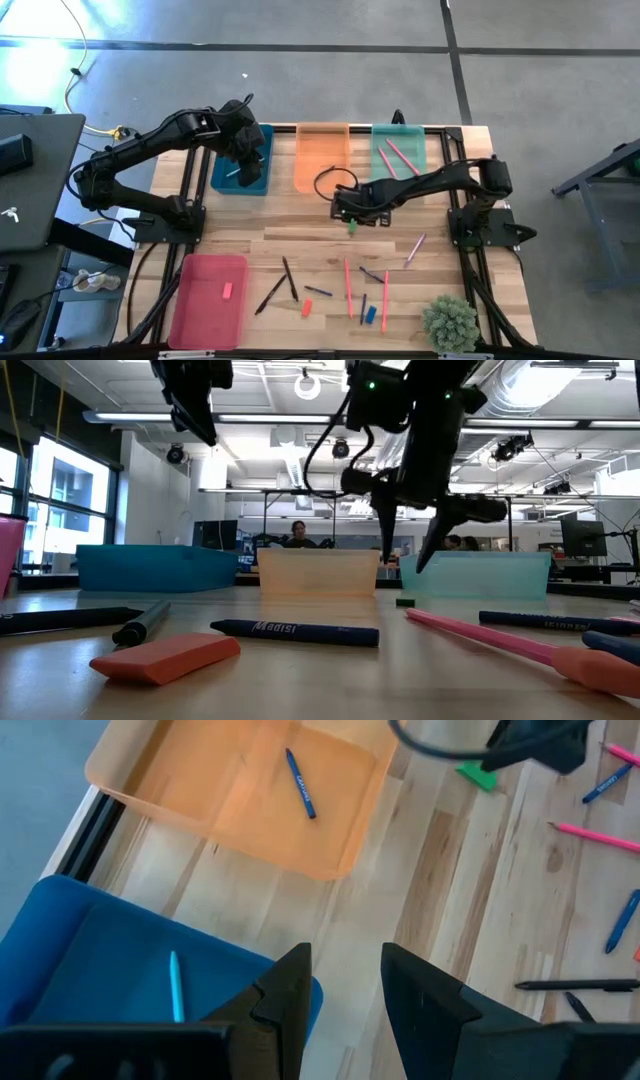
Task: Sort crayons/erasers/pens/pencils in bins
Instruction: Put the green eraser into the pink bin
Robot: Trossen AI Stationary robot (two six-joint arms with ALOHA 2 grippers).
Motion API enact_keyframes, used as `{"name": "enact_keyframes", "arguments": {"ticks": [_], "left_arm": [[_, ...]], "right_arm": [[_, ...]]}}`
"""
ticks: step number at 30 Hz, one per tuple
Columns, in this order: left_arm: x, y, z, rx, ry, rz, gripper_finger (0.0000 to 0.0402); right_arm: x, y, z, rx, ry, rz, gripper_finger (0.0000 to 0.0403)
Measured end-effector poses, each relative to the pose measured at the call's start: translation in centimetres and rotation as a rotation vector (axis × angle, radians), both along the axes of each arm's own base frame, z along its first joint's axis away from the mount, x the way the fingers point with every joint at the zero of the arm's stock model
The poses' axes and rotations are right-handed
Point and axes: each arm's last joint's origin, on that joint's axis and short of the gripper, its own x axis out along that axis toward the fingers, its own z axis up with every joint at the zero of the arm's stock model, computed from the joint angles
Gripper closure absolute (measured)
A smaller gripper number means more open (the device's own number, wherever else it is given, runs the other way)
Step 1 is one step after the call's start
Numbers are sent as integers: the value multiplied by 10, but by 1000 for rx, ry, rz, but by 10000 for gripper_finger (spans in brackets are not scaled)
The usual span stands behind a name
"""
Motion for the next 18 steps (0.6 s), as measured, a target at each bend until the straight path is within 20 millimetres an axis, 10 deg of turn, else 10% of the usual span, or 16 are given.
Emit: {"name": "enact_keyframes", "arguments": {"ticks": [18], "left_arm": [[0,0,0,6,0,-6,291]], "right_arm": [[9,1,-35,49,79,5,231]]}}
